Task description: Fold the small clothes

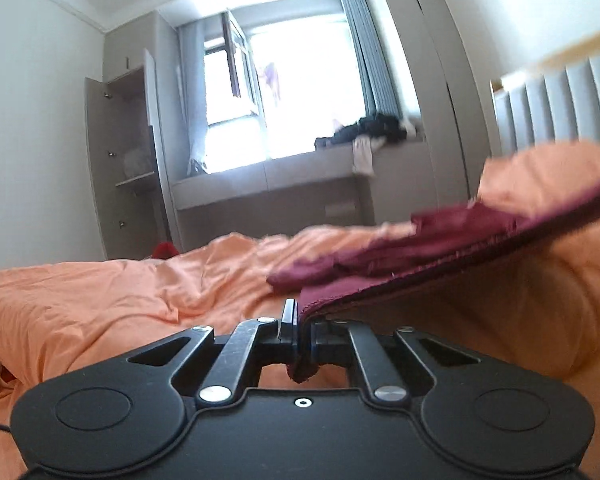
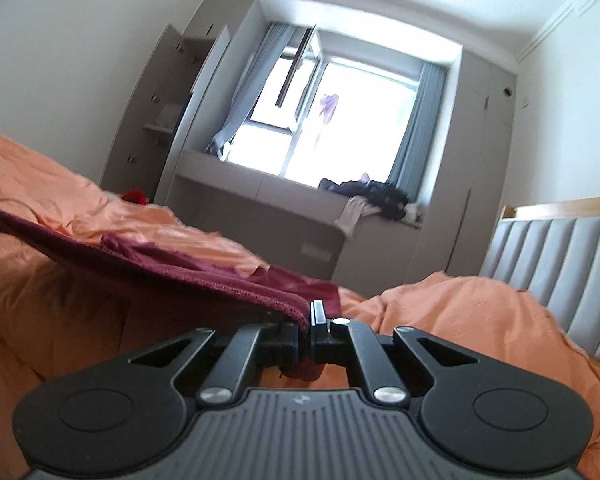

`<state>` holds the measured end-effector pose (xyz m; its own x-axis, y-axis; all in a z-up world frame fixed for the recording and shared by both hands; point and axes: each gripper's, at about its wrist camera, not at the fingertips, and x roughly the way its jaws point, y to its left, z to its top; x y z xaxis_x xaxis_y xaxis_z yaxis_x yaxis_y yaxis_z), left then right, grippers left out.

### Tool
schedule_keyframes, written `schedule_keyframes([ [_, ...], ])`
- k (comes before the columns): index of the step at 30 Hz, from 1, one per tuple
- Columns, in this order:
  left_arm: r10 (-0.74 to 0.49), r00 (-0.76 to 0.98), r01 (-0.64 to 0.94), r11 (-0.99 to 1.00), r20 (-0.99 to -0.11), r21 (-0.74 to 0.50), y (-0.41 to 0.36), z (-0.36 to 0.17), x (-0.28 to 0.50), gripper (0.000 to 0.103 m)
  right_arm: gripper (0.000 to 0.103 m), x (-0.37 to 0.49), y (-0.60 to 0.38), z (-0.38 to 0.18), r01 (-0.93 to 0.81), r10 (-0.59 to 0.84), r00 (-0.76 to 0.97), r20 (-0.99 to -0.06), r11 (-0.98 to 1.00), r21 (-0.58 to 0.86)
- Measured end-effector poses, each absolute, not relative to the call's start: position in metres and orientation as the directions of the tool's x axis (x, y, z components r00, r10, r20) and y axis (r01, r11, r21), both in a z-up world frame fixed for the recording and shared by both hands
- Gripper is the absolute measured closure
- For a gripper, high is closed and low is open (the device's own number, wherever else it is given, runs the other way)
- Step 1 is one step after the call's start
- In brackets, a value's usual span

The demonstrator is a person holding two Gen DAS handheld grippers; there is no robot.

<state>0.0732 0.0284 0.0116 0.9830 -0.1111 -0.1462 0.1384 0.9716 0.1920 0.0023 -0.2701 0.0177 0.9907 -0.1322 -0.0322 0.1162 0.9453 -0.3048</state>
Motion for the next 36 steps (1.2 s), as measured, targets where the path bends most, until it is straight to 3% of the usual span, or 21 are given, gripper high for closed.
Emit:
schedule_keyframes([
  [4,-0.152,0.985,0.165,0.971,-0.085,0.172,0.035,0.039,0.042,0.098,0.098,-0.032,-0.263,0.023,0.141,-0.138,0.990,0.032,0.937,-0.320],
  [14,-0.209,0.976,0.216,0.967,-0.062,0.139,0.055,0.092,-0.012,0.098,0.098,-0.100,-0.250,0.054,0.102,-0.072,0.992,0.105,0.942,-0.320],
  [19,-0.249,0.967,0.253,0.961,-0.047,0.110,0.057,0.108,-0.007,0.098,0.098,-0.088,-0.259,0.062,0.116,-0.075,0.987,0.145,0.949,-0.292],
  [27,-0.227,0.971,0.233,0.969,-0.069,0.082,0.032,0.135,0.092,0.098,0.098,0.016,-0.289,0.080,0.136,-0.104,0.985,0.139,0.960,-0.246],
  [36,-0.156,0.957,0.178,0.981,-0.243,0.071,-0.004,0.128,0.266,0.097,0.097,0.174,-0.315,0.065,0.150,-0.156,0.988,-0.010,0.963,-0.222],
])
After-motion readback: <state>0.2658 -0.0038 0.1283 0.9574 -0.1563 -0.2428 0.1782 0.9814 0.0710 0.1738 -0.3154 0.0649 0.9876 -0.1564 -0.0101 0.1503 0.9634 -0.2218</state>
